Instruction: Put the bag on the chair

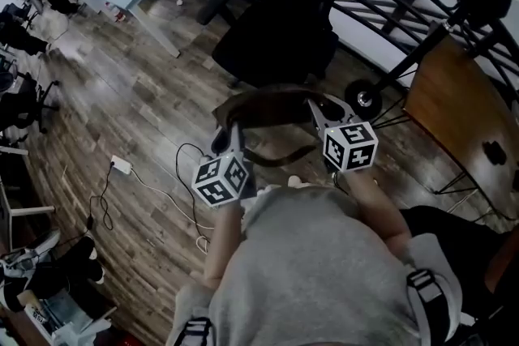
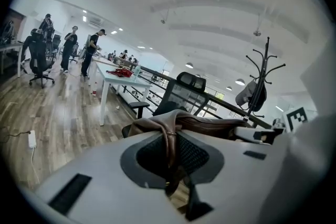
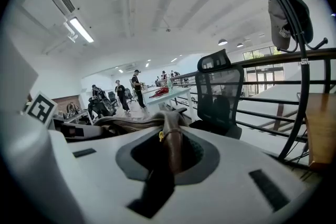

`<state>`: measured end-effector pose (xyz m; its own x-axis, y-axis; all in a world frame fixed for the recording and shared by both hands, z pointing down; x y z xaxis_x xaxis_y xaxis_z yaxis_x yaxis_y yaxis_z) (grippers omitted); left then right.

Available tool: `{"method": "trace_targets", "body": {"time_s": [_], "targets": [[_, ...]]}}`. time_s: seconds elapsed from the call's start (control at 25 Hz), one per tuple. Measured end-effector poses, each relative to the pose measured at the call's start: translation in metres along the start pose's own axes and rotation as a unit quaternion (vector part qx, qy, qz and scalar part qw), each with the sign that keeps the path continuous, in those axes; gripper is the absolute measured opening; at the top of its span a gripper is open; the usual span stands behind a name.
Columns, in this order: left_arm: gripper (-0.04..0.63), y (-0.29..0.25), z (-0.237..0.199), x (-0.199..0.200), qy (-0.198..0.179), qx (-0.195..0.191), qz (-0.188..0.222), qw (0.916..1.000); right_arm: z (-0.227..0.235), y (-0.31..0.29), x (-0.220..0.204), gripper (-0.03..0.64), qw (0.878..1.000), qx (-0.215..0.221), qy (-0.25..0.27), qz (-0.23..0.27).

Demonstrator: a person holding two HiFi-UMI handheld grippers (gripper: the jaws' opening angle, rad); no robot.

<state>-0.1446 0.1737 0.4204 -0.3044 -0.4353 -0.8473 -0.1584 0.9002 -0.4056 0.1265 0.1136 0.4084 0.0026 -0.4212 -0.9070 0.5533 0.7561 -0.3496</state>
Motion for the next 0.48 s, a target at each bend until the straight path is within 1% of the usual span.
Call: {"method": "trace_targets", "body": {"time_s": [0.16, 0.48], "targets": [[0.044, 0.001, 0.006, -0.001, 0.002, 0.008, 0.004, 1.0000, 0.006, 0.001, 0.000, 0.048, 1.000, 0.012, -0.001, -0.002], [0.044, 0.000, 0.012, -0.002, 0.013, 0.026, 0.024, 0.9993, 0.014, 0.000, 0.002, 0.049, 0.999, 0.050, 0.007, 0.000]]}}
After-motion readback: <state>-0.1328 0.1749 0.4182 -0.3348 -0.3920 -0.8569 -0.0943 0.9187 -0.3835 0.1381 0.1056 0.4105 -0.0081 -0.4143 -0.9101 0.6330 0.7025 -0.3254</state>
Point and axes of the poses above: the fingertips, and each gripper's own axes: y backward along the fingers, z to its right, x out of its top, the point moved 10 cm from there along y, backward along the fingers, and after that the axes turned 2 degrees about x, right-handed, at the moved point
